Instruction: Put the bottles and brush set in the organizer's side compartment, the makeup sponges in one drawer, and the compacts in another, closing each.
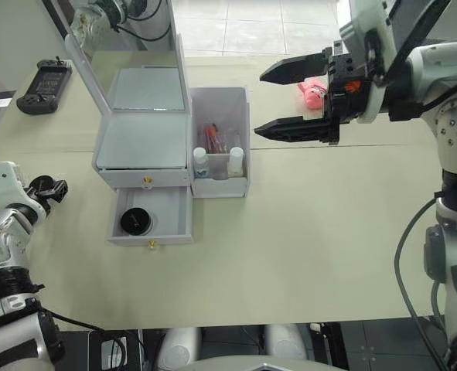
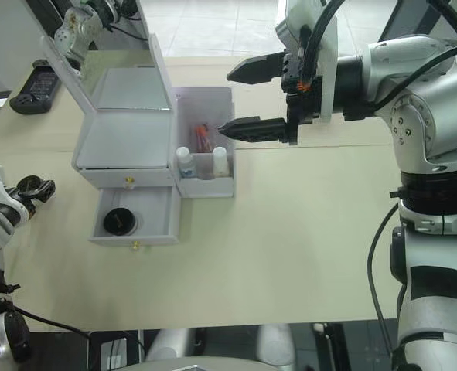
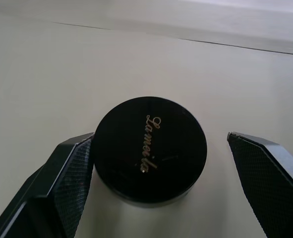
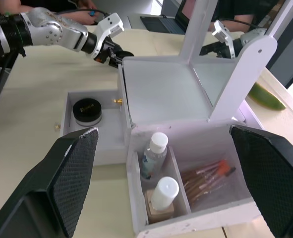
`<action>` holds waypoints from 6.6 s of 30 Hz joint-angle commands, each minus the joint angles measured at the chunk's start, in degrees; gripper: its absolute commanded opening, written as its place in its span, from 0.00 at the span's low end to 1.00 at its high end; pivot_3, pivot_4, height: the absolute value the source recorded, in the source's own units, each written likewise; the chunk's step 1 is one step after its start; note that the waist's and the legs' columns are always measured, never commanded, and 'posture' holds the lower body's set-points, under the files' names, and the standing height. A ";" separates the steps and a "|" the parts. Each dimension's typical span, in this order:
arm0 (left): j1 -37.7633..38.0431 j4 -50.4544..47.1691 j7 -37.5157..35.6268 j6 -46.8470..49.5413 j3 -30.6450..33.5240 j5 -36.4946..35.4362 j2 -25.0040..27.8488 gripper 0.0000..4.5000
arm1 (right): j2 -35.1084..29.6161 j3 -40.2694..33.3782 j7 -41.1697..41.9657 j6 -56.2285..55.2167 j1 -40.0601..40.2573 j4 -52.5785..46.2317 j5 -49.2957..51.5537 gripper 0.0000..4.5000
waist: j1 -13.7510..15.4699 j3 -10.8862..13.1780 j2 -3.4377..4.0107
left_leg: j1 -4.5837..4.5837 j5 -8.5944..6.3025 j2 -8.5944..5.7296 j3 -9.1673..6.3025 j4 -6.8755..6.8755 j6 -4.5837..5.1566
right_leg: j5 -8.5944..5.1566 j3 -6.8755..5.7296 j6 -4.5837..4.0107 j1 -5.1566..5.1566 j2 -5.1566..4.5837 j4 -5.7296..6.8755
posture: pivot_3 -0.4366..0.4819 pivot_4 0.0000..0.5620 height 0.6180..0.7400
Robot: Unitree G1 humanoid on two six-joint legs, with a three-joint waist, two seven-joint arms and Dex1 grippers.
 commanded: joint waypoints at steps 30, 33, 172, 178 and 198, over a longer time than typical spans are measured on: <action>19.31 -25.58 -36.83 13.57 6.10 -8.24 27.50 0.65 | -2.76 -1.49 6.07 0.91 -1.44 -0.50 3.38 1.00 | -1.46 0.04 -0.07 | -0.68 0.09 0.01 -0.01 -0.04 -0.15 | 0.00 0.12 0.00 -0.91 0.01 0.26 | 0.48 0.27 1.00; 30.07 -34.49 -54.82 7.18 13.89 -10.53 30.09 0.65 | -3.94 -1.08 10.11 0.55 -1.36 0.79 4.39 1.00 | -1.42 0.12 0.08 | -0.62 0.03 0.01 0.11 -0.08 -0.05 | -0.01 0.20 0.01 -0.86 -0.02 0.20 | 0.48 0.27 1.00; 17.85 -38.05 -18.09 -9.63 -12.26 -7.15 -15.14 0.00 | -1.87 0.47 8.41 -0.25 -6.23 6.47 -0.83 1.00 | 1.61 0.07 0.13 | -0.84 -0.31 -0.04 0.03 0.86 0.54 | 0.02 0.22 -0.04 -0.68 0.04 0.23 | 0.48 0.27 1.00; 16.84 -38.62 -17.58 -9.36 -12.83 -7.21 -15.20 0.00 | -1.67 0.58 8.28 -0.59 -6.54 7.11 -0.91 1.00 | 1.50 0.07 0.13 | -0.86 -0.30 -0.04 0.02 0.85 0.52 | 0.02 0.22 -0.04 -0.70 0.04 0.23 | 0.48 0.27 1.00; 29.54 -48.83 -27.26 -0.71 4.45 -16.76 2.31 0.61 | -6.06 -19.90 2.84 -8.29 26.22 5.22 4.39 1.00 | 0.18 0.09 0.16 | -0.78 -0.46 -0.01 -0.02 0.72 0.79 | 0.02 0.26 -0.01 -0.64 0.11 0.21 | 0.48 0.27 1.00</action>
